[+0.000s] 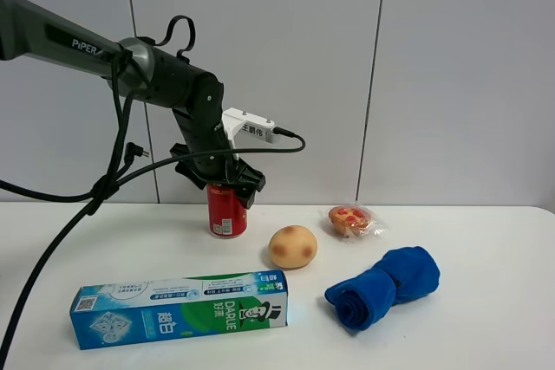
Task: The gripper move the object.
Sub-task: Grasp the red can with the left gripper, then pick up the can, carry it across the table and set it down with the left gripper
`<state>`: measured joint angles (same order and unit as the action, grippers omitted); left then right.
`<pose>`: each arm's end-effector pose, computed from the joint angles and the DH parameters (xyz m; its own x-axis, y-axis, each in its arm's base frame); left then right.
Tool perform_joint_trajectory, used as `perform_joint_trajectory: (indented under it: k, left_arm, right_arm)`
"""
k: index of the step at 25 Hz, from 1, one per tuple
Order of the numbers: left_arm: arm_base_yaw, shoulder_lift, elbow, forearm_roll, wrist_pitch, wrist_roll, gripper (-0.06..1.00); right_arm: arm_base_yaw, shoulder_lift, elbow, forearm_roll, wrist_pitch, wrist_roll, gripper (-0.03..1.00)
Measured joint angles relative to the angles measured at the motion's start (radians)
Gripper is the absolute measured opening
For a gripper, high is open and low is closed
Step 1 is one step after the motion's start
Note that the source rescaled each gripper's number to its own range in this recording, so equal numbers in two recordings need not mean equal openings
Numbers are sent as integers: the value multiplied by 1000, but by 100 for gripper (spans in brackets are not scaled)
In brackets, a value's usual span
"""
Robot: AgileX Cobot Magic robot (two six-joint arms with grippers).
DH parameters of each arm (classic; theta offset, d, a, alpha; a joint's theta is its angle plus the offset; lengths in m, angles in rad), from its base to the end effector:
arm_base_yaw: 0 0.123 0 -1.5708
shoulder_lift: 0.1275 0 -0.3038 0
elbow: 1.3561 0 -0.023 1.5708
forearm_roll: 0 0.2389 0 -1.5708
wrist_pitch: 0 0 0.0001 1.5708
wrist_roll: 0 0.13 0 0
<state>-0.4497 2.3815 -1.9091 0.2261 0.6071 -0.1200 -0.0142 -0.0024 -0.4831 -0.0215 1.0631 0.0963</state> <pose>0.4996 -0.2227 0.1270 -0.7219 0.4219 -0.5485 0.4161 0.8980 0.1431 0.0015 -0.0025 0.2484 -0.4665 0.0924 -0.8797 0.0710 0.9952 0.0668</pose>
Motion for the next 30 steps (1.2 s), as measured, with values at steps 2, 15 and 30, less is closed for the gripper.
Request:
perform_joint_trajectory:
  k: [2, 15, 30]
  left_arm:
    - [0, 0, 0, 0, 0, 0, 50]
    - [-22, -47, 1, -3, 45, 0, 0]
    - [-22, -403, 2, -39, 351, 210, 0]
  right_arm:
    - [0, 0, 0, 0, 0, 0, 100]
    - [0, 0, 0, 0, 0, 0, 100]
    - [0, 0, 0, 0, 0, 0, 100]
